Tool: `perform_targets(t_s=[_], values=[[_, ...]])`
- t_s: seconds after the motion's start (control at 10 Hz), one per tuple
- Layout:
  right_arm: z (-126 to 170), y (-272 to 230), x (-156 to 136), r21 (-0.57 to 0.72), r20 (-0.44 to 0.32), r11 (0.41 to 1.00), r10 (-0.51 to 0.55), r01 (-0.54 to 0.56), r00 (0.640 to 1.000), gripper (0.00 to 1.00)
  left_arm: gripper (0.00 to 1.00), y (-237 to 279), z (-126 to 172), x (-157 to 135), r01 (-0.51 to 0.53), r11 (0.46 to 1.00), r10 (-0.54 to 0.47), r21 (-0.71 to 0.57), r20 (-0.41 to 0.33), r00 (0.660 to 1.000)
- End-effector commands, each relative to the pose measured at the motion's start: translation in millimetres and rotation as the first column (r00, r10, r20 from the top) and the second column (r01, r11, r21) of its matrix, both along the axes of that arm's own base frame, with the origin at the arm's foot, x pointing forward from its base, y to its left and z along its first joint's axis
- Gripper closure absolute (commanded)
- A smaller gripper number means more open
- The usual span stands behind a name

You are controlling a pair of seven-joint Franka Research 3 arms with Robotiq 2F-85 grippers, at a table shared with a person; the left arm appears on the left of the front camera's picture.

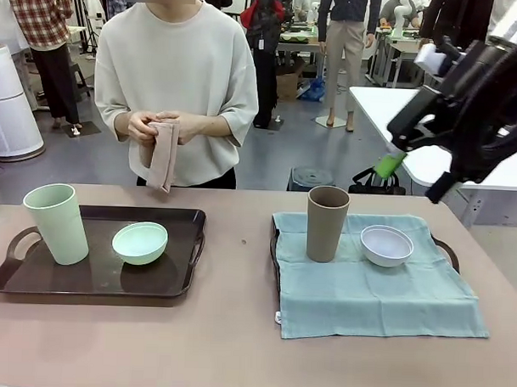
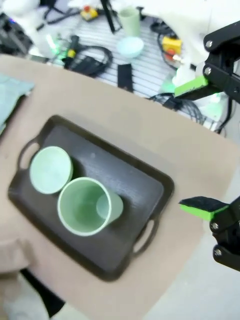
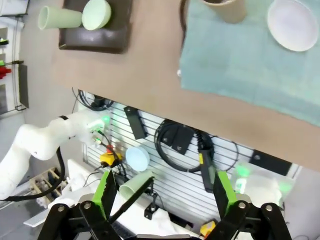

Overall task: Set up a tray with a mat and arrange the tableware.
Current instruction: Pick up the Picnic Bowl and Reusable plastic cup from the Handle tray in front of the human's position and hold them in the air.

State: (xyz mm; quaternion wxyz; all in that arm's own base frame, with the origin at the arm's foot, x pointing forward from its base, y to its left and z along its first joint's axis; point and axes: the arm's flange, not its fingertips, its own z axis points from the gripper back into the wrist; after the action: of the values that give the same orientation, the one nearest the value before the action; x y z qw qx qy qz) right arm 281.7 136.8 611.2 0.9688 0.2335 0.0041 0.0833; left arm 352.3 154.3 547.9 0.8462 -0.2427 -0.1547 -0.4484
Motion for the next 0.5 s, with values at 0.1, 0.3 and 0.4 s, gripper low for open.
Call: perform_targets(t_s=[0.1, 0.3, 0.4], values=[[-3.5, -19.7, -1.8, -0.003, 0.012, 1.000, -0.010, 0.010, 1.000, 0.00, 0.00, 1.7, -3.8, 1.3, -0.043, 0.999, 0.043, -0.018, -0.004, 0.999], [-3.5, -19.7, -1.8, -0.003, 0.012, 1.000, -0.010, 0.010, 1.000, 0.00, 0.00, 1.7, -3.8, 1.3, -0.043, 0.999, 0.043, -0.018, -0.004, 0.999], [1.1, -13.6, 2.2, 0.000, 0.003, 1.000, -0.014, 0.014, 1.000, 0.00, 0.00, 1.7, -3.8, 1.3, -0.043, 0.999, 0.043, -0.018, -0.004, 0.999]])
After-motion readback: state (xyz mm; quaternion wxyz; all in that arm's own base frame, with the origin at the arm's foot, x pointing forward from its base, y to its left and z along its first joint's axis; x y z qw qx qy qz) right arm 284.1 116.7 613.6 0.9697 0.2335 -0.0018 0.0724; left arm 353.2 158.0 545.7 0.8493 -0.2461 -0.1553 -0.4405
